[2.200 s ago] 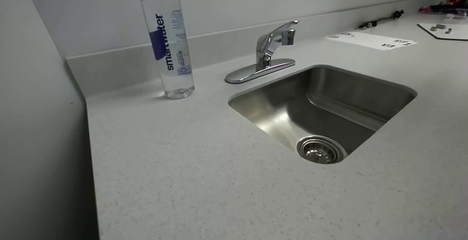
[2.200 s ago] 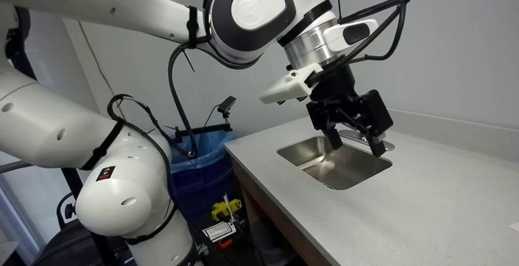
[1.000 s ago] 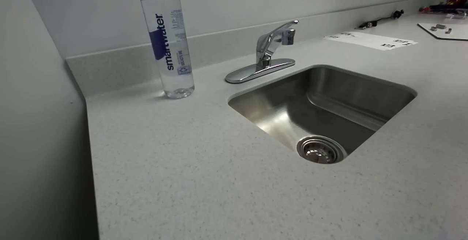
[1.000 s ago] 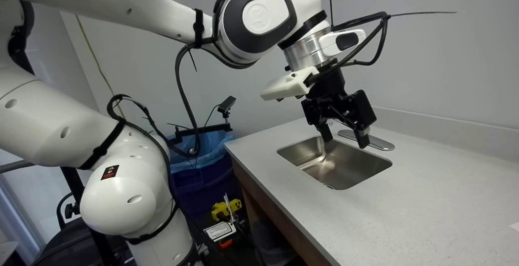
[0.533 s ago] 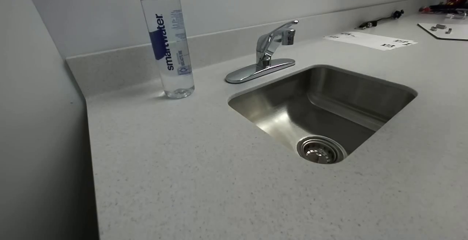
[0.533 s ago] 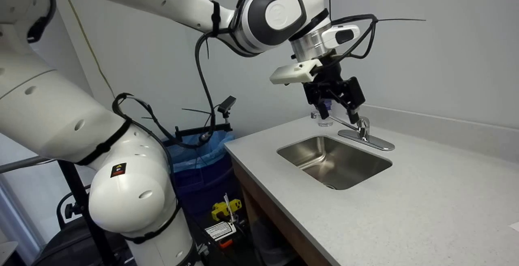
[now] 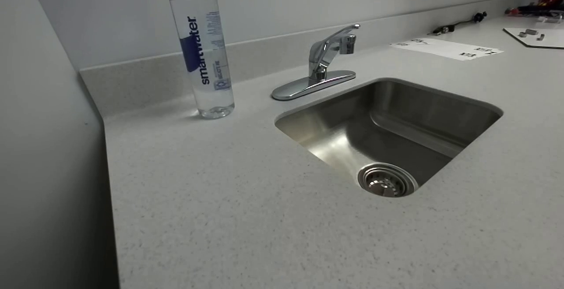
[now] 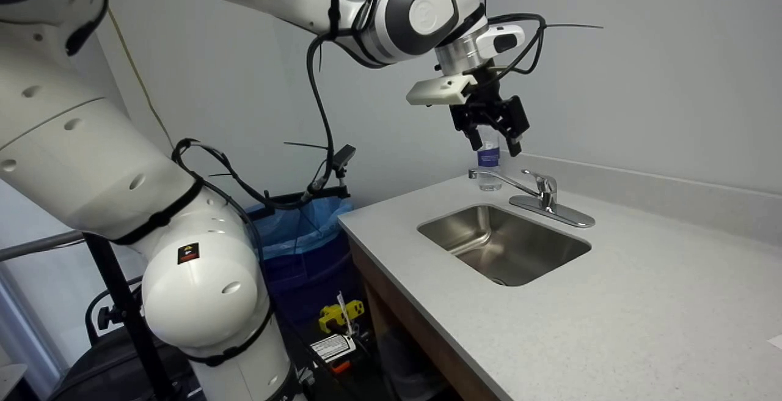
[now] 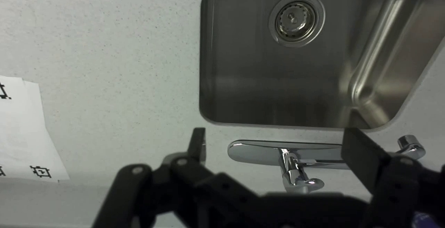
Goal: Move the tap nozzle to the right
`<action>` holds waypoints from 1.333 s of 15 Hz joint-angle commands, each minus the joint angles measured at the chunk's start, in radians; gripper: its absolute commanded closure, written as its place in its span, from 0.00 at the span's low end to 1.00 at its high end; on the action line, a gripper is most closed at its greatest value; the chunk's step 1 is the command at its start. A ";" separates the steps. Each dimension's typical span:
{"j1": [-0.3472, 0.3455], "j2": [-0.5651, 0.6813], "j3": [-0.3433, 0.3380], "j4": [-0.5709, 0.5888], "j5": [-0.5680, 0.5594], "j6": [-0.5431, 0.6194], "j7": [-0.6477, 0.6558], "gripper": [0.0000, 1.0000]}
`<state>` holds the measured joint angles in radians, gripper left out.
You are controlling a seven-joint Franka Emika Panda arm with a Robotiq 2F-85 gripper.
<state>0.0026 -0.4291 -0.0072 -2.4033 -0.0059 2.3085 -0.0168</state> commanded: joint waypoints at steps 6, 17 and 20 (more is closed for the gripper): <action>-0.003 0.008 0.006 -0.007 -0.006 0.024 0.010 0.00; 0.010 0.268 0.163 0.106 -0.032 0.208 0.310 0.00; 0.008 0.362 0.186 0.177 -0.082 0.222 0.438 0.00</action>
<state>0.0071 -0.1715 0.1663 -2.3208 -0.0377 2.5185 0.3047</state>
